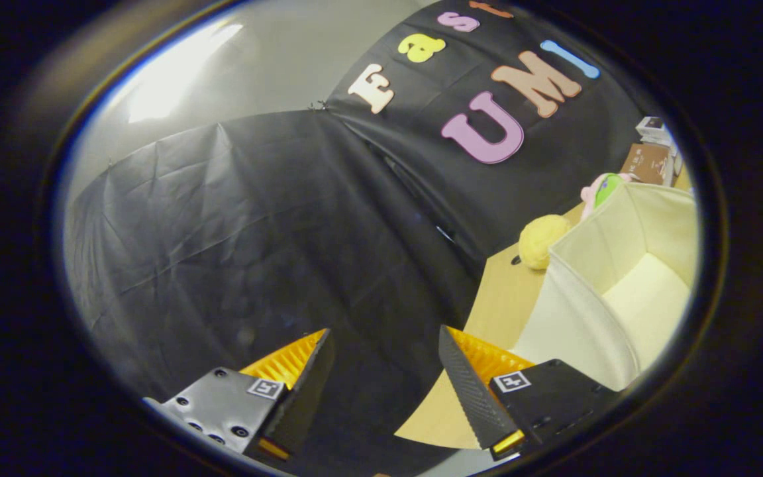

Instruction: Open the storage box then place both shoes into the box .Put the left shoe in first, then the right shoe, with the right side of both shoes facing outward in a uniform manner.

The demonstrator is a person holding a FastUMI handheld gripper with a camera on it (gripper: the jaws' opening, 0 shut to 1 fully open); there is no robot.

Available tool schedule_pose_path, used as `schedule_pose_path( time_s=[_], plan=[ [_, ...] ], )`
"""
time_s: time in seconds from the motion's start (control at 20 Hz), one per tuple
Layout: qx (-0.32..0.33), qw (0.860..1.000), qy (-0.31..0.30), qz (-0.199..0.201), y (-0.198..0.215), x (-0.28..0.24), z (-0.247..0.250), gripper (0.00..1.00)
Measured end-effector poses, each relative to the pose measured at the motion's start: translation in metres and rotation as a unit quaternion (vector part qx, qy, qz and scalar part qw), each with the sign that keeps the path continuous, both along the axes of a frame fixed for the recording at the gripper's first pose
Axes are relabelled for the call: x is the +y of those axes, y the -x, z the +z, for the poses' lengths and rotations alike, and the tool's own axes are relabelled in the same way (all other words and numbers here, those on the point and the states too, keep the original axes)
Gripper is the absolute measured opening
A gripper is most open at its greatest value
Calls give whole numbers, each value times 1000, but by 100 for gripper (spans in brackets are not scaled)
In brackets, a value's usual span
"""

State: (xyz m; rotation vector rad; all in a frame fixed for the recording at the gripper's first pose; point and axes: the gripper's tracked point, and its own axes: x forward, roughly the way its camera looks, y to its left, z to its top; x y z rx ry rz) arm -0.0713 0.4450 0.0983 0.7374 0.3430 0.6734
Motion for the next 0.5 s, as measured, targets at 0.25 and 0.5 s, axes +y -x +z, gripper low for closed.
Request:
schedule_pose_path(
  time_s=[0.25, 0.5],
  plan=[
    [-51, 987, 140, -54, -28, -56, -14, 99],
    [-65, 969, 198, -131, -54, -134, -4, 100]
  ],
)
